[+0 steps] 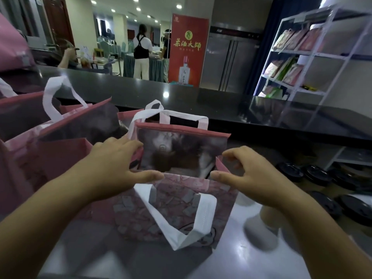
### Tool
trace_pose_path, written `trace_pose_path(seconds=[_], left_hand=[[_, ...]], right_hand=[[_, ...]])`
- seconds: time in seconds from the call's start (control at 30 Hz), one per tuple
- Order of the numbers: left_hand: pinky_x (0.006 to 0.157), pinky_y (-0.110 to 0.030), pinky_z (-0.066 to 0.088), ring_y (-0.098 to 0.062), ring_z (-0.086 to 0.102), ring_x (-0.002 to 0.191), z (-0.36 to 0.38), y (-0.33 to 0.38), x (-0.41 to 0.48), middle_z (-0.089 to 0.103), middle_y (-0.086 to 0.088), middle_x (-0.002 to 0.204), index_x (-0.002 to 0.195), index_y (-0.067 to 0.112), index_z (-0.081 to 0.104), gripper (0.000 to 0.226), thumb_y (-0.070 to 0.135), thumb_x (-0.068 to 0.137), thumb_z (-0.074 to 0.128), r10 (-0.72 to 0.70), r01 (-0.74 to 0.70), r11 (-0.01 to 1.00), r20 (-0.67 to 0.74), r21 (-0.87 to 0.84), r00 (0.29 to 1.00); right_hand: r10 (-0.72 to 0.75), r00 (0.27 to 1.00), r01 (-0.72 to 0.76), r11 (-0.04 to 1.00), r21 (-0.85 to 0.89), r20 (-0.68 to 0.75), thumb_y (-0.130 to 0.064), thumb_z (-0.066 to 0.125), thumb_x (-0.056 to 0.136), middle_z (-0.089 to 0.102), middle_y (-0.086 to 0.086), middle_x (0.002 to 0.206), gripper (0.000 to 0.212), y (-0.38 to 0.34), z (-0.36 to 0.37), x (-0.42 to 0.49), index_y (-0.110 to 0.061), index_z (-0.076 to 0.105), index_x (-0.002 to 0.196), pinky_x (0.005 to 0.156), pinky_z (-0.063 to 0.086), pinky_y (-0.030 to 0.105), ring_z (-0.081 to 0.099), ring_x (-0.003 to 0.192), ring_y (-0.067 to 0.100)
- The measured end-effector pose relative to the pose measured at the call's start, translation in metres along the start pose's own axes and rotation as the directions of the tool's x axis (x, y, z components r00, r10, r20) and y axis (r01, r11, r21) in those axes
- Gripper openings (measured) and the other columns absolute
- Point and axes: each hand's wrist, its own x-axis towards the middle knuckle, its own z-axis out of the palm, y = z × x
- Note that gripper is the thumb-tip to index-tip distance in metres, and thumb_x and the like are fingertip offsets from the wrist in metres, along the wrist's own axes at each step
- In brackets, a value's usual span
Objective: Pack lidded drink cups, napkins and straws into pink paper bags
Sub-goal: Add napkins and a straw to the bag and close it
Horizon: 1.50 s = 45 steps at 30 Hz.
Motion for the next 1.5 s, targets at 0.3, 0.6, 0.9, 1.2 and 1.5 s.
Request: trace_pose_path(seconds=[0.3,0.6,0.9,1.2,1.5], left_hand=[[0.102,-0.038,0.03,-0.014,0.05,0.116,0.007,0.018,0.004,0.056,0.009,0.126,0.134,0.03,0.039,0.09,0.076,0.059,0.055,0.043,-0.045,0.998,-0.044,-0.048,0.998],[0.082,-0.014,0.041,0.0,0.056,0.092,0.03,0.047,0.028,0.067,0.006,0.11,0.117,0.019,0.06,0.046,0.019,0.073,0.072,0.067,-0.12,0.934,-0.165,-0.337,0.984],[0.069,-0.005,0.036,0.011,0.053,0.082,0.039,0.056,0.033,0.061,0.02,0.093,0.101,0.027,0.067,0.031,0.03,0.071,0.074,0.06,-0.098,0.907,-0.106,-0.41,0.993],[0.089,-0.029,0.039,-0.013,0.039,0.102,0.036,0.058,0.027,0.044,0.01,0.106,0.114,0.03,0.059,0.037,0.022,0.078,0.06,0.117,-0.117,0.978,-0.008,-0.176,0.993],[0.11,-0.052,0.0,-0.022,-0.018,0.133,0.024,0.055,0.034,-0.01,0.01,0.147,0.114,0.058,0.048,0.04,0.048,0.077,0.056,0.164,-0.168,0.983,0.06,0.076,0.985]], right_hand=[[-0.043,0.982,0.018,0.99,0.139,0.184,-0.061,0.069,0.068,0.06,-0.022,0.105,0.053,0.005,-0.004,-0.003,-0.038,0.057,0.114,0.072,0.05,0.019,0.057,0.091,-0.002],[0.046,0.998,-0.038,0.971,0.236,-0.03,-0.033,0.073,0.079,0.07,-0.011,0.089,0.024,0.027,-0.007,0.003,-0.023,0.07,0.101,0.073,0.056,0.026,0.064,0.08,0.003],[0.098,0.992,-0.104,0.992,0.068,0.083,-0.043,0.063,0.084,0.069,0.002,0.081,0.027,0.038,-0.017,-0.009,-0.016,0.069,0.082,0.067,0.054,0.04,0.064,0.075,0.021],[0.022,0.999,-0.017,0.984,-0.18,0.029,-0.025,0.051,0.091,0.048,-0.005,0.105,0.025,0.028,-0.011,-0.011,-0.031,0.065,0.11,0.084,0.043,0.029,0.04,0.101,0.016],[0.036,0.997,-0.009,0.923,-0.385,0.065,-0.025,0.051,0.085,-0.004,-0.005,0.153,0.037,0.033,-0.018,-0.009,-0.051,0.053,0.111,0.106,-0.004,0.047,-0.019,0.136,0.025]])
